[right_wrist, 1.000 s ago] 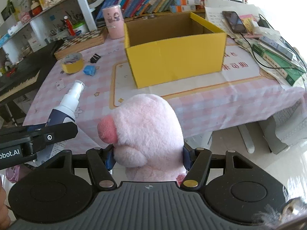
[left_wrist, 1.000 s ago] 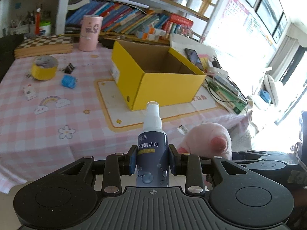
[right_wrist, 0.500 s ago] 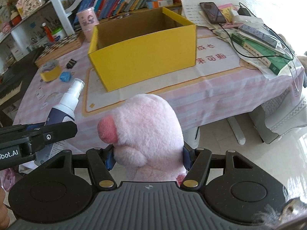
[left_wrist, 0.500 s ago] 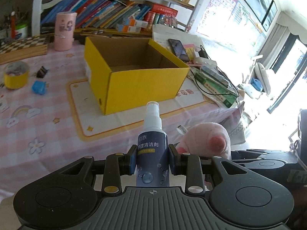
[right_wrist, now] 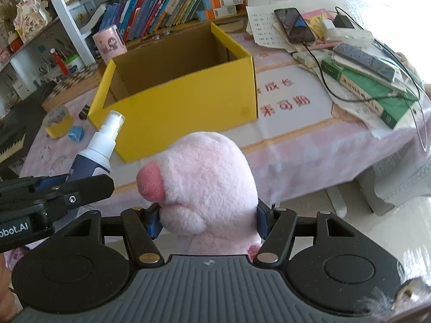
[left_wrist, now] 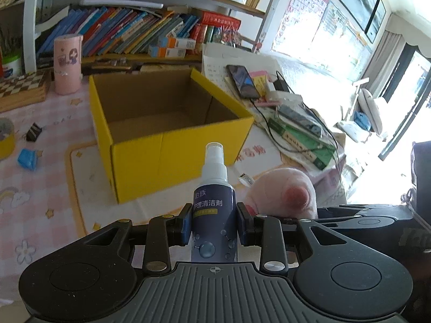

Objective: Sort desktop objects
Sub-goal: 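Lift the spray bottle and pink pig and carry both toward the yellow box, then lower the spray bottle and pig into the yellow box and open both tools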

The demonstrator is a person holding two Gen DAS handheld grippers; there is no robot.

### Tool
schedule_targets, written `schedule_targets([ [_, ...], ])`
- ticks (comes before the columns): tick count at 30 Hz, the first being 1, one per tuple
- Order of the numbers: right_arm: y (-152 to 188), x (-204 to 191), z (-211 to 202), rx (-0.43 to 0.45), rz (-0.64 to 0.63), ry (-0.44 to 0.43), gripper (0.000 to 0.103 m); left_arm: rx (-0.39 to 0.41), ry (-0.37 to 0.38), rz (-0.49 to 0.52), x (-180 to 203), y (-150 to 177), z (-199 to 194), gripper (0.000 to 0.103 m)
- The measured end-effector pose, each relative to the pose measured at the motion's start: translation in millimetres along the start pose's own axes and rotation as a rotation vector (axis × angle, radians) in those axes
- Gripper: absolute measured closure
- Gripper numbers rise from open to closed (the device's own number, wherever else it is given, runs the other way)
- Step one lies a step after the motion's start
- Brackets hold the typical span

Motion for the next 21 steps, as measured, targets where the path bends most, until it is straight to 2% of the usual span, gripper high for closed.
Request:
schedule_targets([
  [7, -49, 16, -2, 0.109, -0.078, -0.040, 0.042, 0.084, -0.042, -0.023, 13, -34, 8, 0.072],
  [13, -101, 20, -1, 0.184, -0.153, -0.136, 0.042, 0.187, -0.108, -0.075, 13, -69, 5, 0.072],
  [18, -143, 15, 19, 0.206, -0.229, -0.207, 0.042, 0.230, -0.197, -0.133, 0, -97, 20, 0.072],
  [21, -166, 9, 46, 0.186, -0.298, -0.224, 0.042, 0.205, -0.241, -0.163, -13, -110, 46, 0.072],
])
Point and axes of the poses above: each gripper's, at about its wrist camera, not at the fingertips, and z roughly the way its jaws point, x to its right, y to its underside, the point moved 3 cm from there along z, roughly the way its jaws point, and after that the axes turned 3 degrees about -z, right-handed, at the moved point
